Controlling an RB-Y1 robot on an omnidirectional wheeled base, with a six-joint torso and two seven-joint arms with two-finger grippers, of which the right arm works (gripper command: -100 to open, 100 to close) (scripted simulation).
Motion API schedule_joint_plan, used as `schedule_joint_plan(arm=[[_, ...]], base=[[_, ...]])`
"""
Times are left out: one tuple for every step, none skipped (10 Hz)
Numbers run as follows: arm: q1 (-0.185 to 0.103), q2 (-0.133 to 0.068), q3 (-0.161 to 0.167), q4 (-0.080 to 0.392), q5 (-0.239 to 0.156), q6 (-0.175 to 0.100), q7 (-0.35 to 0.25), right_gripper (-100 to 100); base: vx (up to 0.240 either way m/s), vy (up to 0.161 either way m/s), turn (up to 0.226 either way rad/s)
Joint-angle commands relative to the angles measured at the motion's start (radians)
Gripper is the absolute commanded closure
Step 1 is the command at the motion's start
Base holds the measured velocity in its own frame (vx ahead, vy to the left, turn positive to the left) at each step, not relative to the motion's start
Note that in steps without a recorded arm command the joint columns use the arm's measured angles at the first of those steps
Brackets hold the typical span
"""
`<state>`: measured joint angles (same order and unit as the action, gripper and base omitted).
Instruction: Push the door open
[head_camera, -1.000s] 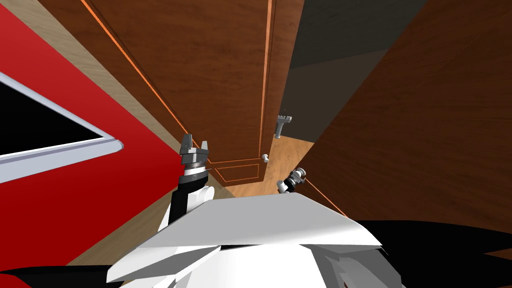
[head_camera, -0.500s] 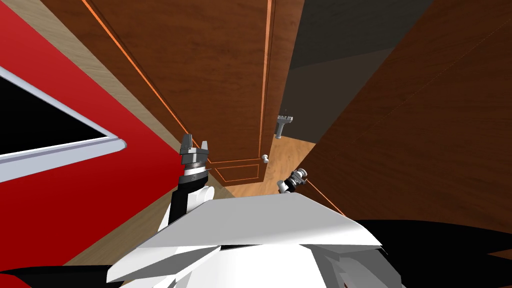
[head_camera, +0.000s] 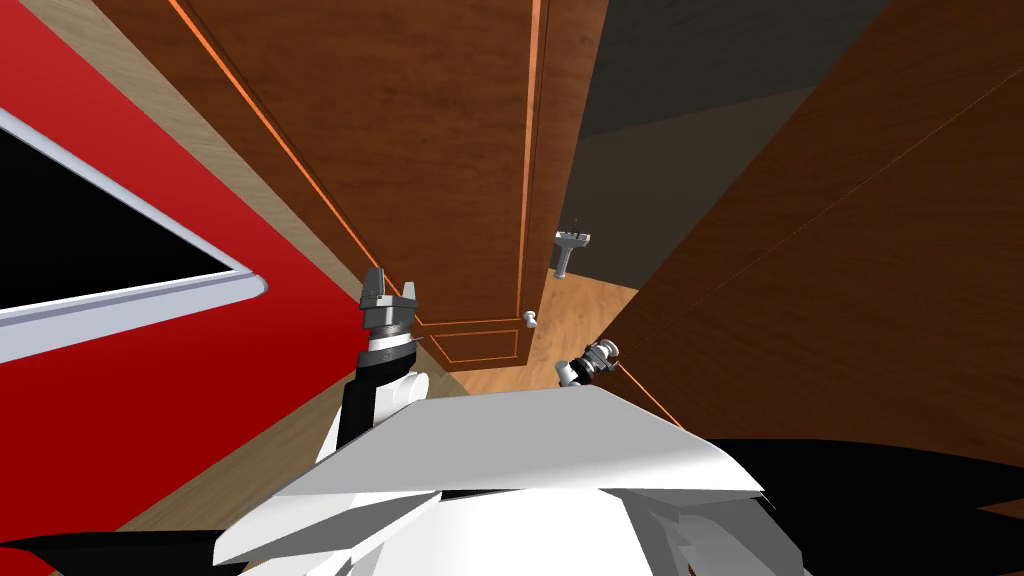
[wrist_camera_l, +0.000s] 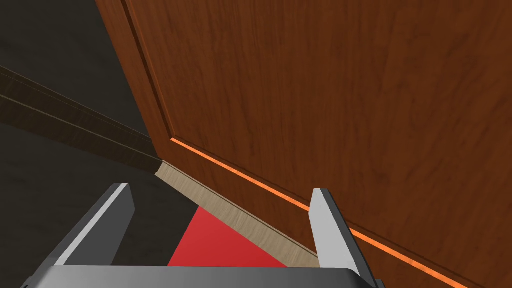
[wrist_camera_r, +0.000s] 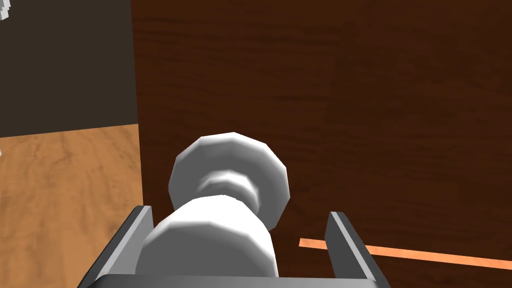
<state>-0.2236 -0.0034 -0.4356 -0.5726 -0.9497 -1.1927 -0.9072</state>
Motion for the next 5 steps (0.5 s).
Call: schedule_joint_plan(arm=[[-0.004,-0.014,-0.038,0.009,-0.028,-0.039,0.007,100],[-0.004,-0.014,-0.038,0.009,-0.028,-0.039,0.007,100],[-0.004,-0.014,-0.038,0.007,-0.028,-0.039,0.007,100],[-0.007,-0.01,-0.052,0.012,-0.039,-0.052,0.011,100],[-0.01,-0.006,-0.065,0.015,-0.05,-0.064,0.016,100]], base=[[0.03,-0.065,0.194],[0.037,-0.091,0.126],[0.025,-0.048,0.014],[0.03,-0.058,0.081],[0.036,-0.087,0.154]])
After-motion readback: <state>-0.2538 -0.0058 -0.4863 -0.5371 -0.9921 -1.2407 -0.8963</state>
